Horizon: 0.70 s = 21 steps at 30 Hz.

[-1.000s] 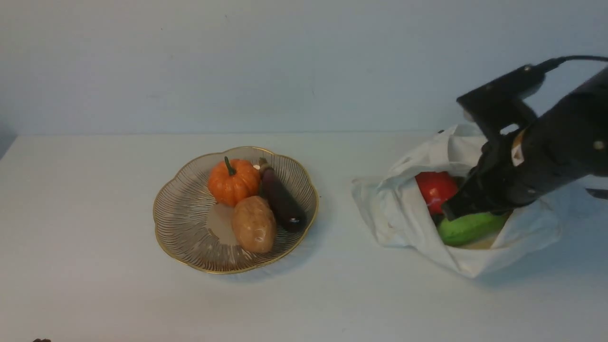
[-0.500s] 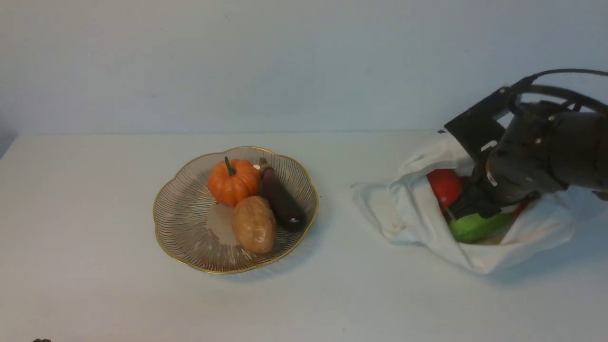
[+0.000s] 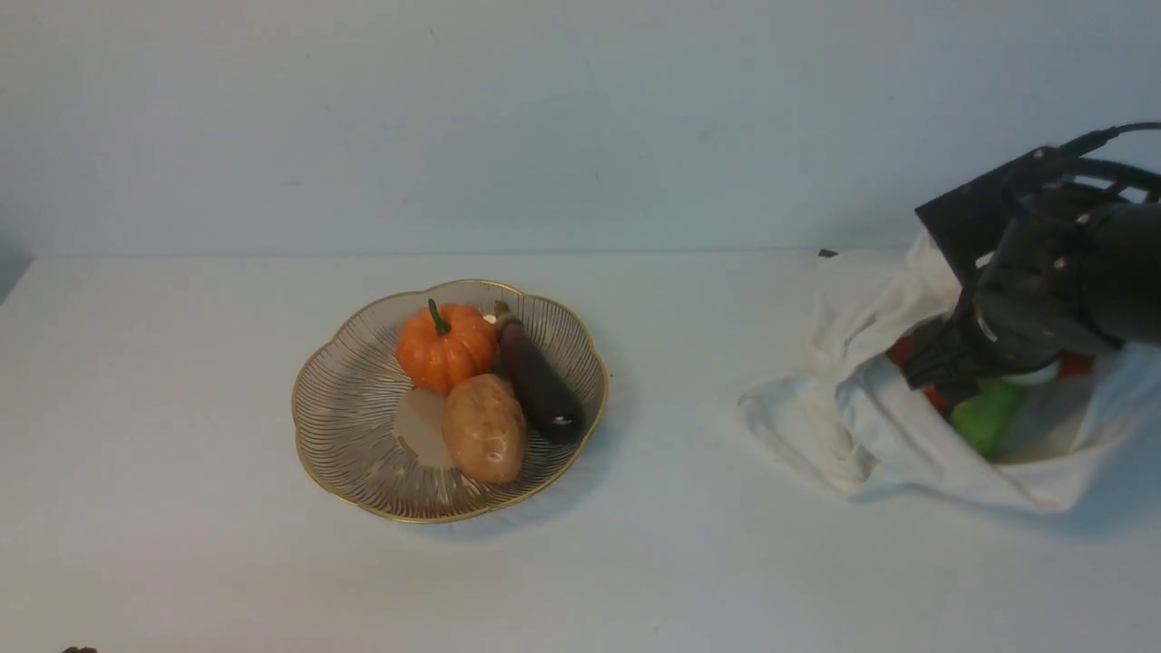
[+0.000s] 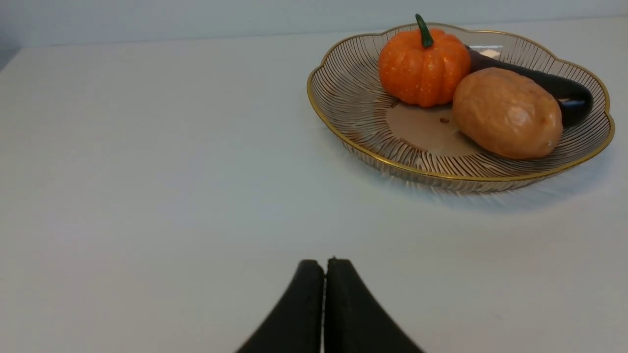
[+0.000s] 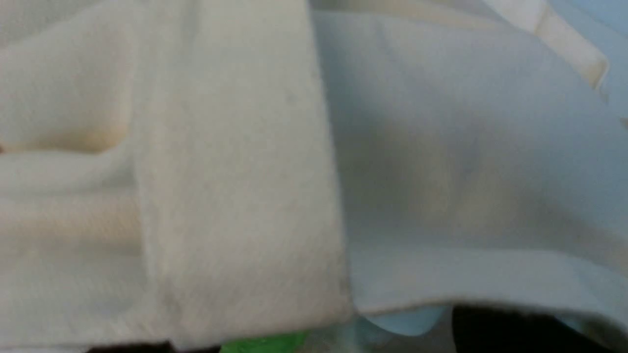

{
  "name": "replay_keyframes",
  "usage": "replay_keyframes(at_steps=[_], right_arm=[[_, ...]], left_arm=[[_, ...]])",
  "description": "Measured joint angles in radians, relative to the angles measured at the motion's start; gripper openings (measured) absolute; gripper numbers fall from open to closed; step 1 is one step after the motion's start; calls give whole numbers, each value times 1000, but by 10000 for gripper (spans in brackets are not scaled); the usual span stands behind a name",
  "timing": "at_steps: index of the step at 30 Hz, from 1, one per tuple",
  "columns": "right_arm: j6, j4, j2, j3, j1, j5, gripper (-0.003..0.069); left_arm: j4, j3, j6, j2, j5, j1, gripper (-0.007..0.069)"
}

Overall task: Take vegetables from cloth bag on white table place on plate.
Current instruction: 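Reach into the cloth bag and grasp a vegetable inside it with the right gripper, then take the vegetable out of the bag and place it on the plate with the right gripper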

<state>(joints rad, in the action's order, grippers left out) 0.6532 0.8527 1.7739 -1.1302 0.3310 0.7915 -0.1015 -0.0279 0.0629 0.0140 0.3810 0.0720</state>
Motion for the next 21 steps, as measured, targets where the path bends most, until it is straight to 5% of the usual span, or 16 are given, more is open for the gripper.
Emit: replay_keyframes(at_steps=[21], right_arm=[[210, 361, 127, -1, -5, -3, 582]], left_arm=[[0, 0, 0, 0, 0, 0, -8]])
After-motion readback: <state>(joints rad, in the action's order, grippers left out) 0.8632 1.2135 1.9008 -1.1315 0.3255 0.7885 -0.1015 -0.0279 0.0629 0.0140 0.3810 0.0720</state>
